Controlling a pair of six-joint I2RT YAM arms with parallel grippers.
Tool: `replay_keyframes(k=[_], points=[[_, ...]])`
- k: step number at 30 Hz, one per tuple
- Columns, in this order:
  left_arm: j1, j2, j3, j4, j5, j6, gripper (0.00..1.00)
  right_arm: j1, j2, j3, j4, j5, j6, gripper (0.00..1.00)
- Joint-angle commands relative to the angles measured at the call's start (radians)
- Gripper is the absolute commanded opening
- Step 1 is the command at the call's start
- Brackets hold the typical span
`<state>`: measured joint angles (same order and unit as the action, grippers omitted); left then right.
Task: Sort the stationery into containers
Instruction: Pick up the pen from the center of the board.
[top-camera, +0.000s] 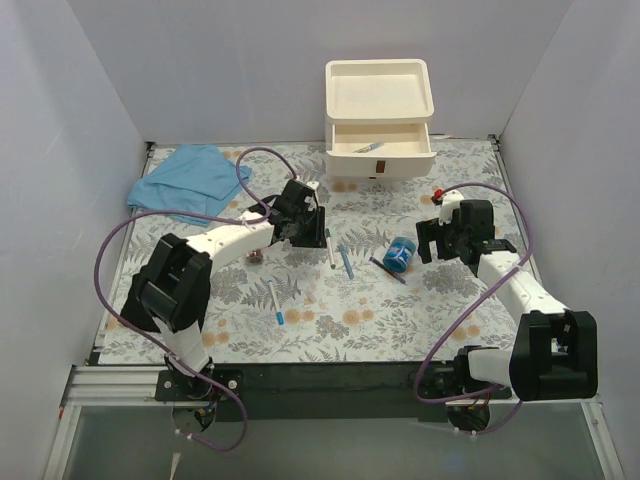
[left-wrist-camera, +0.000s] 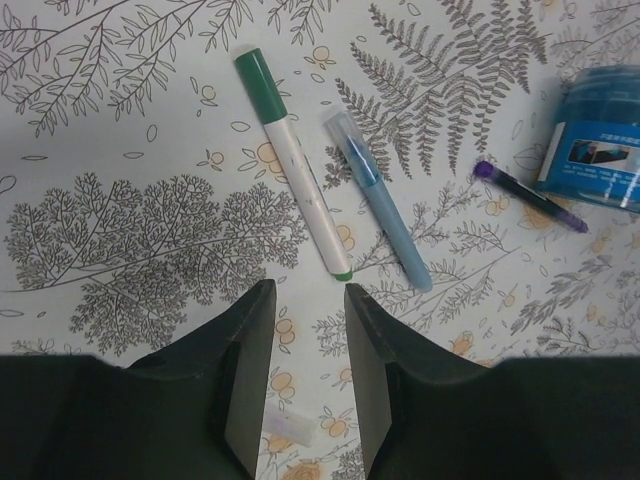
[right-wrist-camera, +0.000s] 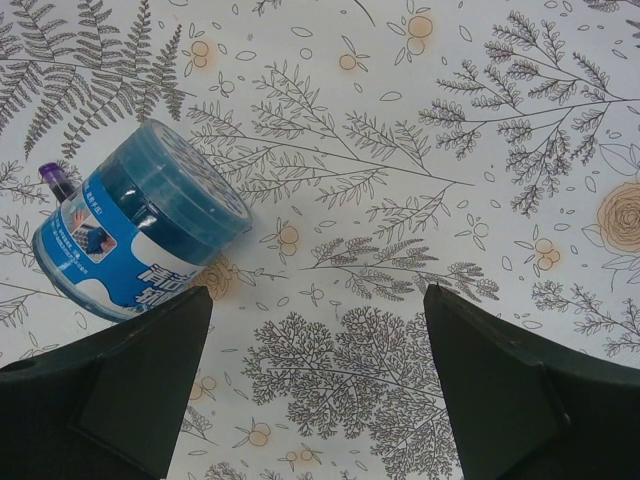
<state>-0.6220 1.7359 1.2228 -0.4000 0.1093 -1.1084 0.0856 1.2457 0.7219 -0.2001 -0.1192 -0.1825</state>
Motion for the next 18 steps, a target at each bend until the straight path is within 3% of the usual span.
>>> replay_keyframes(k=[1,18], points=[[0.007,0.071,0.084,-0.003,0.012,-0.027,0.34,-0.007,-0.031,0.001,0.025,-0.027,0.006,0.97],[0.008,0.244,0.207,-0.045,-0.023,-0.044,0.41,-0.053,0.035,-0.002,0.064,-0.048,0.018,0.98]])
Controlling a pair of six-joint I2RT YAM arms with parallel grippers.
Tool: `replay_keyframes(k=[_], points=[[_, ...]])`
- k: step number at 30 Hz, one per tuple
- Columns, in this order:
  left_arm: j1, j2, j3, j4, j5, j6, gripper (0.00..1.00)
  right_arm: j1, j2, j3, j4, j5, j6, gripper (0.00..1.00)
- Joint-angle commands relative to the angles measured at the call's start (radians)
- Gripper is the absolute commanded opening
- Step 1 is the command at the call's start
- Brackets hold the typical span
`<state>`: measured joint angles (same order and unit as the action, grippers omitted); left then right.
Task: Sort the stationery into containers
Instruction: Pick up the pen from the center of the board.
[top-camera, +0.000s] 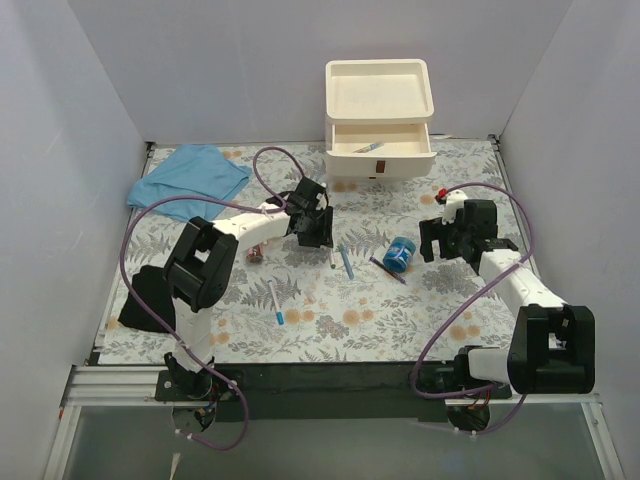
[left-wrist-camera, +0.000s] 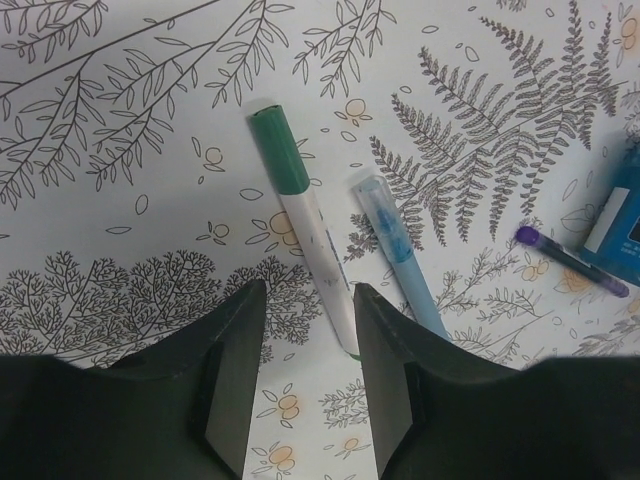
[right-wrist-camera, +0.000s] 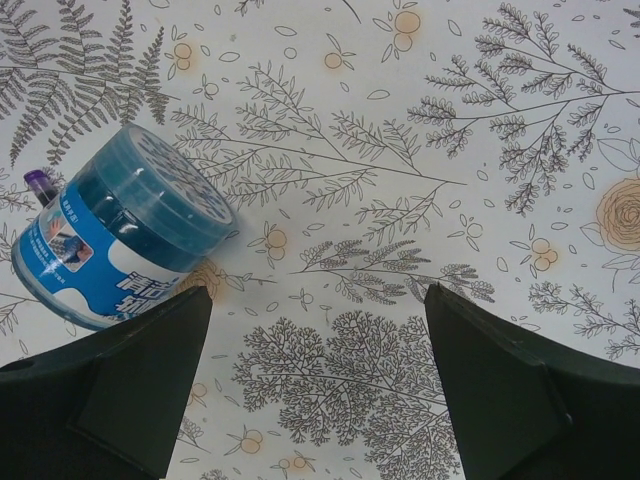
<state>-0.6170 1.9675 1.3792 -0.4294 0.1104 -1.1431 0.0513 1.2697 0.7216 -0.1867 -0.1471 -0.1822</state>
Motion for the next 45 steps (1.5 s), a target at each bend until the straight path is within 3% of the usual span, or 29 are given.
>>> replay_keyframes(k=[1,11,29,32,40,45], points=[[0.003,0.019,0.061,-0.019,-0.029,-0.009,0.41,-0.027,0.007,-0.004,0.052,-0.022,0.024,0.98],[-0.003,0.054,0.066,-0.051,-0.127,0.014,0.39,-0.042,-0.018,-0.033,0.052,-0.025,0.027,0.98],[-0.018,0.053,-0.037,-0.058,-0.158,0.072,0.34,-0.079,-0.009,-0.008,0.041,-0.029,0.012,0.98],[-0.018,0.028,-0.069,-0.051,-0.137,0.091,0.27,-0.080,-0.012,-0.021,0.038,-0.031,0.010,0.97],[-0.018,0.021,-0.065,-0.049,-0.043,0.169,0.22,-0.082,0.013,0.019,0.029,-0.031,-0.017,0.97],[-0.016,0.033,-0.039,-0.080,-0.031,0.212,0.00,-0.082,0.020,0.062,0.015,-0.017,-0.036,0.97]])
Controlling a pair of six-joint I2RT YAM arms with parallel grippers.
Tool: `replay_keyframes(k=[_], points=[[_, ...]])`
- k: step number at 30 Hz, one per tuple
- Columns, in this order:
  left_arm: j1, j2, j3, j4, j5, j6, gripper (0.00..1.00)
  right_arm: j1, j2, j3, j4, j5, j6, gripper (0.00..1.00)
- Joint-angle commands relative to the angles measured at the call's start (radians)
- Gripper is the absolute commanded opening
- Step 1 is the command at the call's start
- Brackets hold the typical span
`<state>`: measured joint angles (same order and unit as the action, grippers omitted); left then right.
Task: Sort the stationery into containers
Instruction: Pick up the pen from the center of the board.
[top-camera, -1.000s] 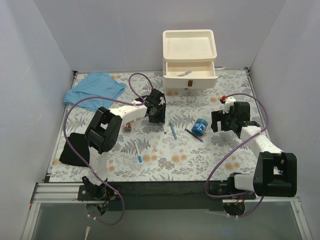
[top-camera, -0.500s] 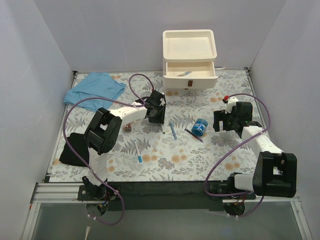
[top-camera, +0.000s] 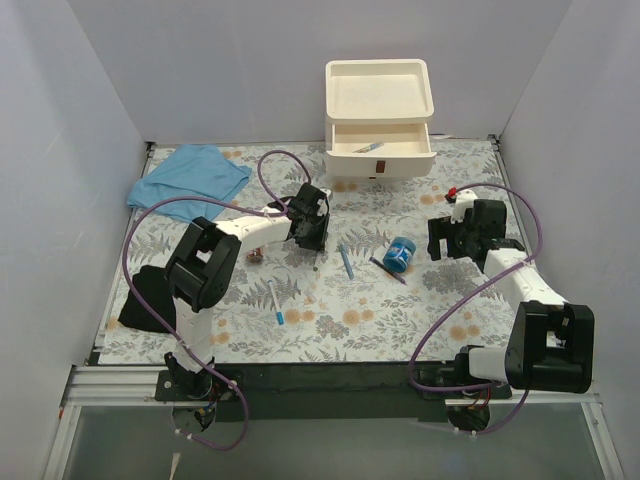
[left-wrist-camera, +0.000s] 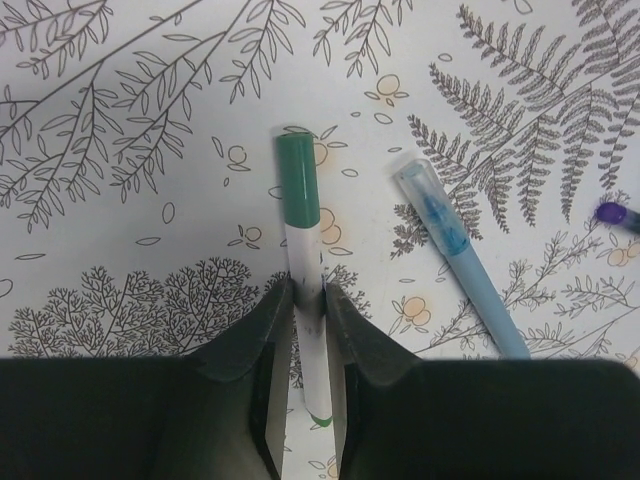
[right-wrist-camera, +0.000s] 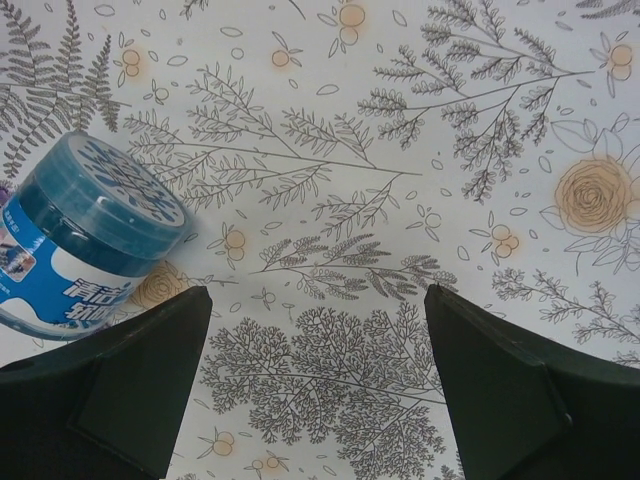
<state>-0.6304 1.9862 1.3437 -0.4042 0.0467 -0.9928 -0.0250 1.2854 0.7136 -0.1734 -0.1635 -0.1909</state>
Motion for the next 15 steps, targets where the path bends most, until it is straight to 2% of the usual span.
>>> replay_keyframes(k=[1,6,11,15], points=[[-0.003,0.008,-0.008,-0.107,0.021,0.065,0.00,-0.006,0.002,0.076,0.000,-0.001,-0.027,0.97],[0.000,-0.062,-0.011,-0.134,0.015,0.111,0.00,-0.006,-0.012,0.089,-0.021,-0.001,-0.031,0.96],[0.001,-0.231,-0.006,-0.170,0.050,0.229,0.00,-0.006,-0.029,0.102,-0.060,0.007,-0.051,0.96],[0.001,-0.374,-0.046,-0.134,0.111,0.330,0.00,-0.006,-0.044,0.106,-0.066,0.001,-0.055,0.94]])
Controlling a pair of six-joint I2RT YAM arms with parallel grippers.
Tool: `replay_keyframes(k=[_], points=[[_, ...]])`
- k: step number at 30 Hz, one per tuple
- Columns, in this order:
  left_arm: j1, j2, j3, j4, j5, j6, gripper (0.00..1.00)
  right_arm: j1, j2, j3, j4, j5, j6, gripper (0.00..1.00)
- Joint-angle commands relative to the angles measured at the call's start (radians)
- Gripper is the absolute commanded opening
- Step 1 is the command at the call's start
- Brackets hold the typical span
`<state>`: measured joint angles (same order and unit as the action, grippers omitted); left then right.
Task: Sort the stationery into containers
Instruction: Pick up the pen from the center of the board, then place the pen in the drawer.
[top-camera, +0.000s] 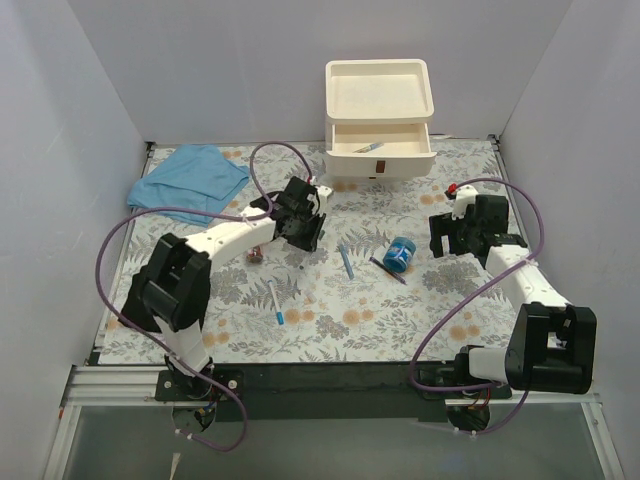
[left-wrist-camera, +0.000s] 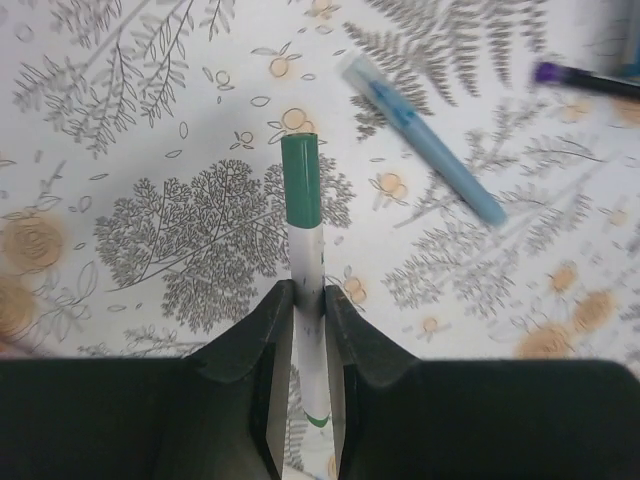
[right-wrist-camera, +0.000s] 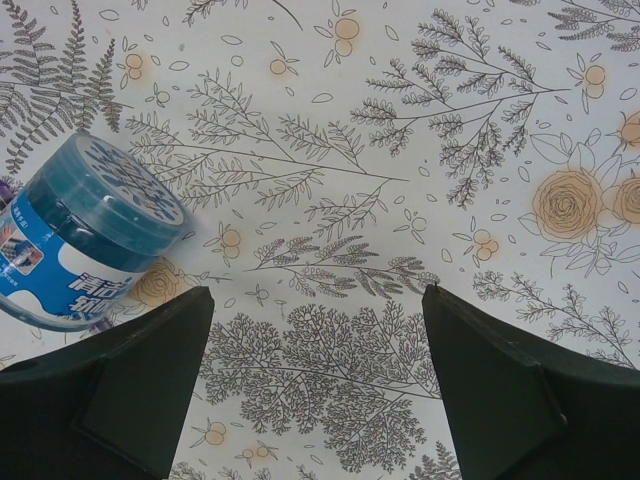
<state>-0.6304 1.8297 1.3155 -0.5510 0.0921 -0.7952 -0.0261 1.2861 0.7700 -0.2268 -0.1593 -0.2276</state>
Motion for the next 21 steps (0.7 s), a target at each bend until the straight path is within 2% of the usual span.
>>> replay_keyframes(k=[1,7,11,17,21], points=[[0.001,-0.239,-0.022,0.022,0.124,0.155,0.00,-0.005,-0.054,0.046,-0.011,-0.011,-0.018,0.94],[0.001,-0.369,0.011,0.146,0.202,0.261,0.00,-0.005,-0.071,0.023,0.014,-0.006,-0.013,0.94],[0.001,-0.445,-0.002,0.440,0.331,0.393,0.00,-0.005,-0.087,0.015,0.006,-0.006,-0.026,0.94],[0.001,-0.354,0.028,0.781,0.325,0.501,0.00,-0.005,-0.114,-0.011,0.006,-0.011,-0.023,0.94],[0.001,-0.258,0.094,0.878,0.285,0.540,0.00,-0.005,-0.133,-0.026,0.004,-0.019,-0.010,0.94]])
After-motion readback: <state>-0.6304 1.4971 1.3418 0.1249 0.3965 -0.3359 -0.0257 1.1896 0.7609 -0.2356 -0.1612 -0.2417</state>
